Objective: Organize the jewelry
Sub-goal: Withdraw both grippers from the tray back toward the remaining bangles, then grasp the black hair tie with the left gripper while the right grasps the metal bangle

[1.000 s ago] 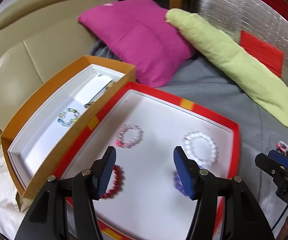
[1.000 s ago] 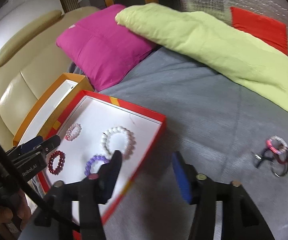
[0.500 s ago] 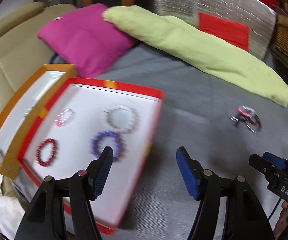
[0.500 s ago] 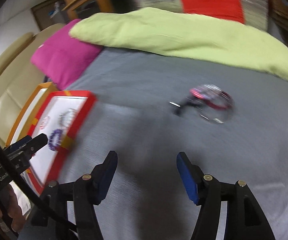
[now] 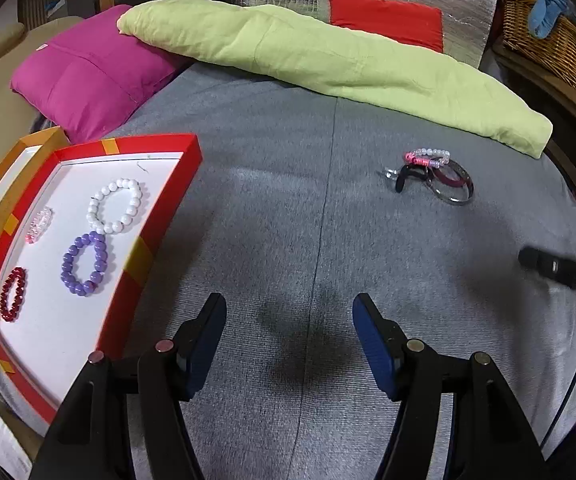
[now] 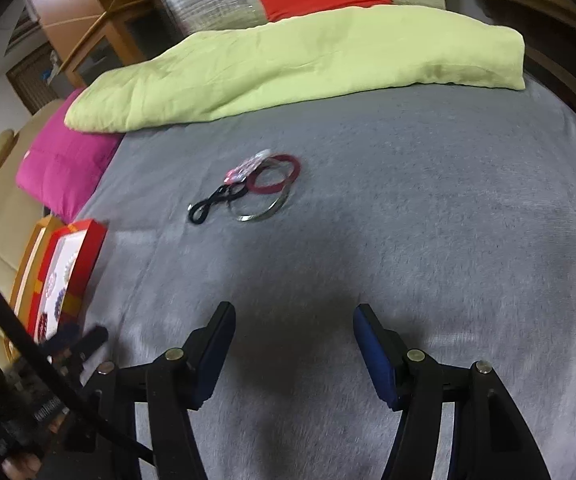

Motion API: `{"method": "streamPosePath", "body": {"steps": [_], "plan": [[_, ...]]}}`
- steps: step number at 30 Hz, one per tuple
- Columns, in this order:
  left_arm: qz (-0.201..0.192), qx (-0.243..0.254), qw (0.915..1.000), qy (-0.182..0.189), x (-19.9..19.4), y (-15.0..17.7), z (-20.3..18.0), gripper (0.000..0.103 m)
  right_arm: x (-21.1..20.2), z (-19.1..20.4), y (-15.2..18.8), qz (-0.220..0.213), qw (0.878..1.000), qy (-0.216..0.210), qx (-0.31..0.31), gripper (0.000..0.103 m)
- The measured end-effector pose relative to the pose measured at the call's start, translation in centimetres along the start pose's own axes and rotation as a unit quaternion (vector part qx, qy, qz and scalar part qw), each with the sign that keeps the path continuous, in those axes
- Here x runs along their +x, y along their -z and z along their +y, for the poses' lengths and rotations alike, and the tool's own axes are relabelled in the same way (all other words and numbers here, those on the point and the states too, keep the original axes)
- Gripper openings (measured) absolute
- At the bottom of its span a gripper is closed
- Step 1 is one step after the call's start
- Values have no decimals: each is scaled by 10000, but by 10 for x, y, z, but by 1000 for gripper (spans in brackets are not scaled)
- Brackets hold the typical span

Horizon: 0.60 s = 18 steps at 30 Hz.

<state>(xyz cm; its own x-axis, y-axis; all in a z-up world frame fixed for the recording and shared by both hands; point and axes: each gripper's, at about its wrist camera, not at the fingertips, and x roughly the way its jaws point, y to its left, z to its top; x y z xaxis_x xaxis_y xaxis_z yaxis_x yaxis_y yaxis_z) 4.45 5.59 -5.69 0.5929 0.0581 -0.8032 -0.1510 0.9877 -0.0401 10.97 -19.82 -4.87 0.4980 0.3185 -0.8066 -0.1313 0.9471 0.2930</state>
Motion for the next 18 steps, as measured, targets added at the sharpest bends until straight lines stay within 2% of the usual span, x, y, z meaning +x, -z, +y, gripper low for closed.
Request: {"method": "streamPosePath", "body": {"steps": [3, 8, 13, 16, 18], "plan": [[-4, -166, 9998, 83, 2, 1, 3, 66, 9, -3, -14, 6, 9999, -1, 128, 65], [-103, -318, 9994, 135, 3, 0, 8, 66, 30, -1, -47, -3, 9996, 48, 267, 58], [-38, -274, 9995, 150, 8, -1, 7, 66, 66, 12, -76, 190, 9992, 266, 220, 46], [-53, -261, 9996, 125, 7, -1, 8, 66, 80, 15, -80, 204, 9976, 652, 102, 5], [-78, -262, 9996, 117, 7, -1, 7, 66, 75, 11, -77, 214, 9986, 459, 153, 3]]}}
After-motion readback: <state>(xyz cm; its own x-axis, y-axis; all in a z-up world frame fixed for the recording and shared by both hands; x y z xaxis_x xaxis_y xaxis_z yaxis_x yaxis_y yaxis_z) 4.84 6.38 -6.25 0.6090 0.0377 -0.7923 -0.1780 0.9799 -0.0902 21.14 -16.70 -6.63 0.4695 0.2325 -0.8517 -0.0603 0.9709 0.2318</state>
